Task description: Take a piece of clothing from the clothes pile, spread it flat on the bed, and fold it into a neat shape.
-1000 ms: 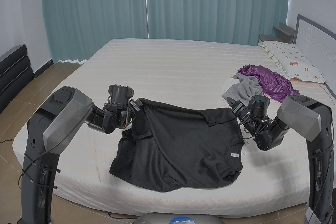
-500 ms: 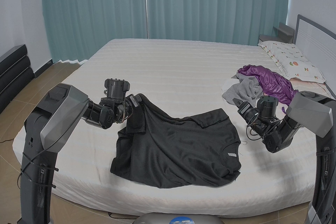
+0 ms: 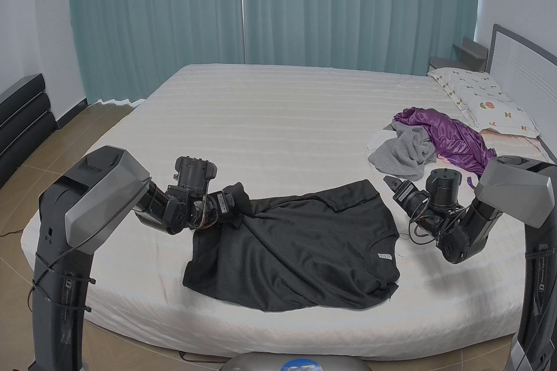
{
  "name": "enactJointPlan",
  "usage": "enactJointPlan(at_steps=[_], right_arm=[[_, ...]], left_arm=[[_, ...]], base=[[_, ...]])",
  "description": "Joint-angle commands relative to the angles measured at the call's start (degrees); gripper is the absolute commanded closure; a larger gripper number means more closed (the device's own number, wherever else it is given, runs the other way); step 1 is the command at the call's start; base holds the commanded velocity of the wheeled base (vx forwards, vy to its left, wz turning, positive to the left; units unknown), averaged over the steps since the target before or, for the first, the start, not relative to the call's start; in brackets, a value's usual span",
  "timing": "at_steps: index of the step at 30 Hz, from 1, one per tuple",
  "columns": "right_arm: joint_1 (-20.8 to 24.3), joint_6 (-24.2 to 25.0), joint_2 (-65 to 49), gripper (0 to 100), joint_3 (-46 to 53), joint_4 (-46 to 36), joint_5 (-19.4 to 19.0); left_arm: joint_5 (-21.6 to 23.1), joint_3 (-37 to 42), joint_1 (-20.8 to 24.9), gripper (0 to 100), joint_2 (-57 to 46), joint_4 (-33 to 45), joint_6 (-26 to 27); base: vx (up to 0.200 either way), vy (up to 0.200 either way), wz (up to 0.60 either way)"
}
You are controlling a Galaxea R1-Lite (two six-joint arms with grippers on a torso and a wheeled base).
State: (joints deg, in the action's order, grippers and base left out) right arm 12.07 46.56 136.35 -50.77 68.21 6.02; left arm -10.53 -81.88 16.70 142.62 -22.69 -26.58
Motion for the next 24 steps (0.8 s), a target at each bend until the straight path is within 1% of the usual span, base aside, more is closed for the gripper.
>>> enactJointPlan(at_steps=[1, 4, 6, 9, 14, 16, 17, 18, 19, 21, 22, 24], right_arm=[[0.06, 0.29, -1.62, 0, 2.96, 1.14, -0.75], [0.68, 1.61, -3.9, 0, 5.25, 1.14, -1.63], [0.85, 3.1, -5.22, 0, 6.39, 1.05, -1.98], [0.94, 3.63, -6.1, 0, 8.06, 1.05, -2.07], [1.03, 3.98, -5.66, 0, 9.47, 1.14, -2.07], [1.03, 4.95, -5.75, 0, 10.08, 1.14, -2.07], [1.11, 6.62, -6.1, 0, 10.43, 1.14, -2.15], [1.2, 7.15, -6.19, 0, 10.43, 1.14, -2.07], [1.2, 8.55, -6.27, 0, 10.61, 1.14, -2.07], [1.2, 9.34, -6.36, 0, 11.05, 1.14, -2.07], [1.2, 10.49, -6.54, 0, 12.01, 1.4, -2.15], [1.11, 11.45, -6.19, 0, 13.07, 2.72, -3.21]], left_arm=[[2.18, 2.43, 0.35, 0, -5.42, -0.16, -5.68], [3.06, 3.31, 0.7, 0, -8.06, 0.36, -9.9], [2.97, 4.1, 1.23, 0, -8.94, 0.45, -11.92], [2.97, 6.21, 1.76, 0, -9.55, 0.54, -13.94], [3.06, 8.93, 1.84, 0, -9.38, 2.3, -14.12], [3.06, 9.11, 1.84, 0, -9.2, 2.91, -14.21], [3.5, 9.64, 1.84, 0, -9.11, 3.17, -14.21], [3.94, 9.9, 1.93, 0, -9.2, 3.26, -14.21], [5.52, 11.22, 2.2, 0, -9.73, 3.97, -14.21], [6.75, 12.19, 2.55, 0, -10.17, 4.93, -14.21], [8.34, 13.51, 2.81, 0, -11.4, 6.51, -14.21], [9.92, 14.47, 3.16, 0, -11.92, 6.78, -14.47]], base=[[0.0, 0.0, 0.0], [0.0, 0.0, 0.0], [0.0, 0.0, 0.0], [0.0, 0.0, 0.0], [0.0, 0.0, 0.0], [0.0, 0.0, 0.0], [0.0, 0.0, 0.0], [0.0, 0.0, 0.0], [0.0, 0.0, 0.0], [0.0, 0.0, 0.0], [0.0, 0.0, 0.0], [0.0, 0.0, 0.0]])
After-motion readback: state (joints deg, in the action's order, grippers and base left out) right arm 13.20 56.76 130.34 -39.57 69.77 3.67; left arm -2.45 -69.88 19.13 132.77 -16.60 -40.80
